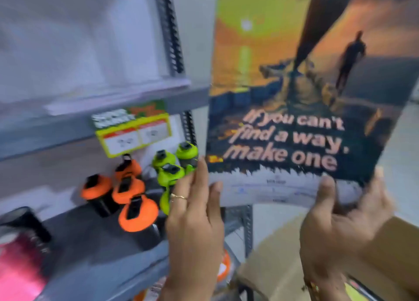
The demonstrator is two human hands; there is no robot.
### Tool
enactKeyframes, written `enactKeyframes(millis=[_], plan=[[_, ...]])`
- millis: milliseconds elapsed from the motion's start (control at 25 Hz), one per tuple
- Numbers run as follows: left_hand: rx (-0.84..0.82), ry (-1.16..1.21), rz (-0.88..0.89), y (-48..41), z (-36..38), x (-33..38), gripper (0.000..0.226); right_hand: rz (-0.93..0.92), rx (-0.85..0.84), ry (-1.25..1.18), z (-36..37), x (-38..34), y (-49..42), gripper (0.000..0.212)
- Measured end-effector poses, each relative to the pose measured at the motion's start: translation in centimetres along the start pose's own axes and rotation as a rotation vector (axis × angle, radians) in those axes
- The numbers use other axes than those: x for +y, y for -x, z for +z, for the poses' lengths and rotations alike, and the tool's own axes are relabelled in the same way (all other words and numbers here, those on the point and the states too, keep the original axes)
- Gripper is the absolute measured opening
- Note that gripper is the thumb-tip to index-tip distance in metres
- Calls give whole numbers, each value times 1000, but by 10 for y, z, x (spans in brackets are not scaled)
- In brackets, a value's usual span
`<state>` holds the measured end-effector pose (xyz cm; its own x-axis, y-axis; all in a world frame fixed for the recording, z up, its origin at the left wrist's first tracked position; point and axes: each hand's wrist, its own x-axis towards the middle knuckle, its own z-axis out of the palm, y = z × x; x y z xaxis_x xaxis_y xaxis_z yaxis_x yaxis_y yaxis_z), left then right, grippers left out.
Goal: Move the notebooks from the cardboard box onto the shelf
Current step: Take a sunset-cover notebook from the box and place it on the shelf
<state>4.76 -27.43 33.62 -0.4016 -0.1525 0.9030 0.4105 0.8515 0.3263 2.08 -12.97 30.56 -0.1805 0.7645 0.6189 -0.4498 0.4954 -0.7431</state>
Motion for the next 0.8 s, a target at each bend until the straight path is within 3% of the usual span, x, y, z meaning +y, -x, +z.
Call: enactKeyframes(millis=[80,200,280,360,480,560,680,800], plan=[[144,-77,-9,-45,-51,-11,46,-63,-76,-119,45,-62,-9,51],[165,-212,-144,-107,-102,-18,43,-129,-296,-220,105,-135,-22,45],[97,-391,-223,-147,-114,-29,35,-146,-501,-224,140,-169,-33,35],[-14,-528,-282,-183,-112,-47,24,-203,-697,-76,174,-189,-41,26],[-251,-630,-436,-201,-105,-72,26,-257,-968,238,206,-191,-35,25],[-321,-657,-537,-203,-106,-77,28,-247,-1053,321,216,-183,-31,26],[-256,-760,-407,-200,-100,-69,25,-317,-953,274,211,-174,-29,26],[20,-684,113,-169,-56,-44,25,-365,-497,-86,161,-140,-14,26]])
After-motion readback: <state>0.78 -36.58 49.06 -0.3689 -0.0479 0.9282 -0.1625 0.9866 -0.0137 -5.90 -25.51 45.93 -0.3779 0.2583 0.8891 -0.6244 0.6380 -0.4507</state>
